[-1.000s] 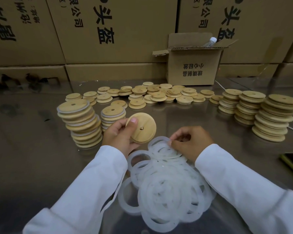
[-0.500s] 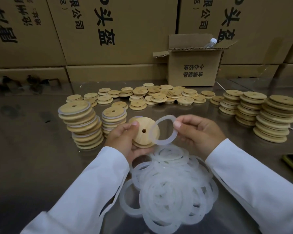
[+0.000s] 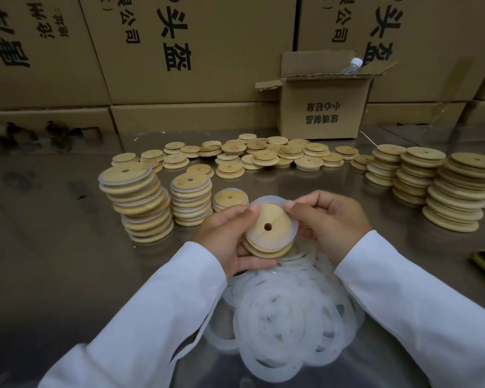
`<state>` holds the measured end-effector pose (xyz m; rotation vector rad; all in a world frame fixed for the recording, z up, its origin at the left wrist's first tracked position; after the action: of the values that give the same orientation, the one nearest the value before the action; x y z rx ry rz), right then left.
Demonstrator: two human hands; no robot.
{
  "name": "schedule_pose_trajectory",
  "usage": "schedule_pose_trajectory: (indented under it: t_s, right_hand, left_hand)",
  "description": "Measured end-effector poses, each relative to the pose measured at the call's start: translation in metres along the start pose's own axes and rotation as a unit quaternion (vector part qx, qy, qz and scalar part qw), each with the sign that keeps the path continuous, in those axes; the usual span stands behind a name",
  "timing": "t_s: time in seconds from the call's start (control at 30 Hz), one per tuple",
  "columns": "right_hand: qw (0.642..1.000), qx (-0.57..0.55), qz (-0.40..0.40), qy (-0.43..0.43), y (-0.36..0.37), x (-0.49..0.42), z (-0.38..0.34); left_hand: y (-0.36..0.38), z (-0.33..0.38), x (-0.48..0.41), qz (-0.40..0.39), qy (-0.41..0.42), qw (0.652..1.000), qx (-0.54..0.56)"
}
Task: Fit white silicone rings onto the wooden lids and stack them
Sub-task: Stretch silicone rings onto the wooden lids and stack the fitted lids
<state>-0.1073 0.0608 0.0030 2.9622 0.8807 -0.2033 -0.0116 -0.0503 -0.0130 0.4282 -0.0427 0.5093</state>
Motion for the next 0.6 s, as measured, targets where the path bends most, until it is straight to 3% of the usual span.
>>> schedule_pose_trajectory:
  t_s: [0.6]
  right_hand:
    - [0.999, 0.033, 0.001, -0.038, 0.0013, 0.0028, 0.0001]
  left_hand:
    - [0.0037, -0.0003, 0.0010, -0.002, 0.132, 0.987, -0.095]
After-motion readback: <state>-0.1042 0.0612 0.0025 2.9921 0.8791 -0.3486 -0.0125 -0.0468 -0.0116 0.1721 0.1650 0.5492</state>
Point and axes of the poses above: each hand's wrist, its own x-axis away from the middle knuckle, its own y-axis out of the palm, z = x × y, the point moved 2 cm from there along -x, towards the middle knuckle, and after that the axes turned 2 degrees about x, right-handed, at the moved point
